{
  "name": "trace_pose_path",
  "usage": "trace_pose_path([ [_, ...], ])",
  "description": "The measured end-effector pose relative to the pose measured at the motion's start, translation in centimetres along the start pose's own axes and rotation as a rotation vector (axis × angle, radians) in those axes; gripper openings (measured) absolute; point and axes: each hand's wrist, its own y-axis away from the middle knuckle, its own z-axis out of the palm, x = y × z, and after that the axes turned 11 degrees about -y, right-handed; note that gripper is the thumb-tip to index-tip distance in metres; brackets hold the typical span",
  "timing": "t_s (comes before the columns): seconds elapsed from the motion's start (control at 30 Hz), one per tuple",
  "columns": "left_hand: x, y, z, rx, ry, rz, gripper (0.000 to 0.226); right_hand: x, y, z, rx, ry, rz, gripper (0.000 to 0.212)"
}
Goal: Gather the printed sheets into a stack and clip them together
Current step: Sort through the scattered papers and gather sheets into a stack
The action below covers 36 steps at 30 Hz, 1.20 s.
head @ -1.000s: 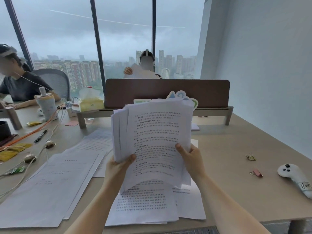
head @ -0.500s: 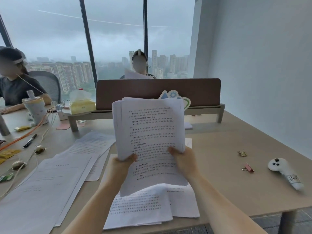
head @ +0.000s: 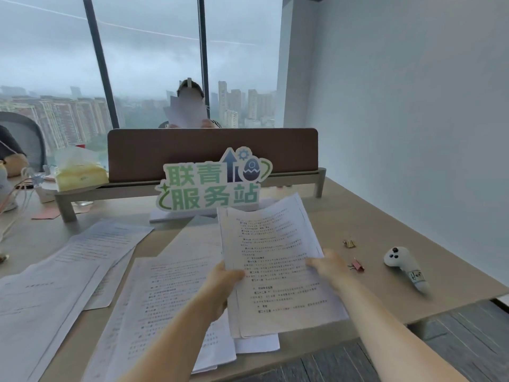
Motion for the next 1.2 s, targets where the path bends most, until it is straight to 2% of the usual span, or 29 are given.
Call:
trace_pose_path([
  [0.13, -0.5, -1.0, 2.8, -0.044, -0.035, -0.039, 0.033, 1.8, -0.5, -2.5, 0.025, 0.015, 0.065, 0.020],
  [0.4, -1.0, -2.0, 7.0, -0.073, -0.156, -0.068, 0.037, 4.3, -1.6, -5.6, 0.076, 0.153, 0.103, 0.010],
  [0.67, -1.3, -2.8, 9.8, -0.069, -0.355, 0.015, 0.038, 5.5, -3.1, -7.9, 0.125, 0.336, 0.088, 0.011],
  [1.0, -1.4, -3.5, 12.6, -0.021, -0.546, 0.081, 0.049, 6.5, -4.2, -9.9, 0.197, 0.451, 0.110, 0.025],
  [1.2, -1.0, -3.3, 13.8, -0.064, -0.637, 0.176, 0.045, 7.0, -4.8, -11.0, 0.255, 0.516, 0.119, 0.026],
])
